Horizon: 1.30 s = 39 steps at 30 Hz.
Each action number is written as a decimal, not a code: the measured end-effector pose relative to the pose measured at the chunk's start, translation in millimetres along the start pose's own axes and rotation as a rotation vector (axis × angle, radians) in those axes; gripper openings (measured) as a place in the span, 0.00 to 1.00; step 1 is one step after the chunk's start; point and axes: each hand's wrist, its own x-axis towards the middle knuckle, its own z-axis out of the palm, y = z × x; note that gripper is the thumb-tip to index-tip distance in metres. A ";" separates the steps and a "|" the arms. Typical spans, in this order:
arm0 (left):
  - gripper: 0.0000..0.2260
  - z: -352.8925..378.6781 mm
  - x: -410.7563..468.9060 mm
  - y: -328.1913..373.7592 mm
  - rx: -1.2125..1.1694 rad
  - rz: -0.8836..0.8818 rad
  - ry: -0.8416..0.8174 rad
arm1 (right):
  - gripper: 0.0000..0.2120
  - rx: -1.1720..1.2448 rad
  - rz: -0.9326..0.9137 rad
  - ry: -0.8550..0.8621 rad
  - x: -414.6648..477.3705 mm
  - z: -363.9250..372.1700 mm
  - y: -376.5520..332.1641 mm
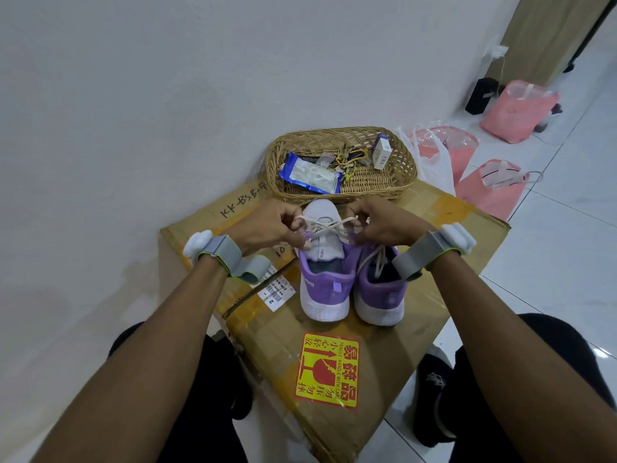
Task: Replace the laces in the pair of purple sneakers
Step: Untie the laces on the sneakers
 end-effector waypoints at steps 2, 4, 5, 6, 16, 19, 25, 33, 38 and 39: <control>0.06 -2.2 -3.9 5.4 -0.002 -0.019 0.022 | 0.14 0.062 -0.003 0.006 -2.6 -3.3 -1.7; 0.06 -3.7 -4.2 2.4 0.019 -0.033 0.085 | 0.11 0.085 0.013 0.017 -3.0 -3.2 -3.4; 0.07 -4.7 -3.1 -1.7 0.026 -0.037 0.132 | 0.10 0.077 0.025 0.049 -1.4 -1.5 -0.7; 0.07 -6.5 -0.9 -6.8 0.035 -0.050 0.193 | 0.10 0.054 0.046 0.118 0.9 0.7 3.6; 0.08 -12.9 1.7 -16.6 0.022 -0.144 0.291 | 0.12 0.030 0.290 0.296 2.4 -1.8 11.0; 0.08 -22.8 7.7 -24.5 -0.065 -0.338 0.489 | 0.10 0.035 0.517 0.505 3.4 -0.6 19.4; 0.17 -9.5 9.1 -32.3 0.565 -0.120 0.405 | 0.17 -0.278 0.332 0.554 2.8 7.0 8.8; 0.06 17.3 14.0 -17.5 0.403 0.071 0.152 | 0.04 -0.202 0.099 0.098 5.5 12.4 -2.7; 0.02 8.2 14.4 -20.0 0.613 -0.120 0.418 | 0.07 -0.500 0.496 0.519 -2.7 4.2 -5.9; 0.03 4.5 12.8 -21.6 0.695 -0.216 0.505 | 0.07 -0.568 0.603 0.576 -3.8 3.2 -4.6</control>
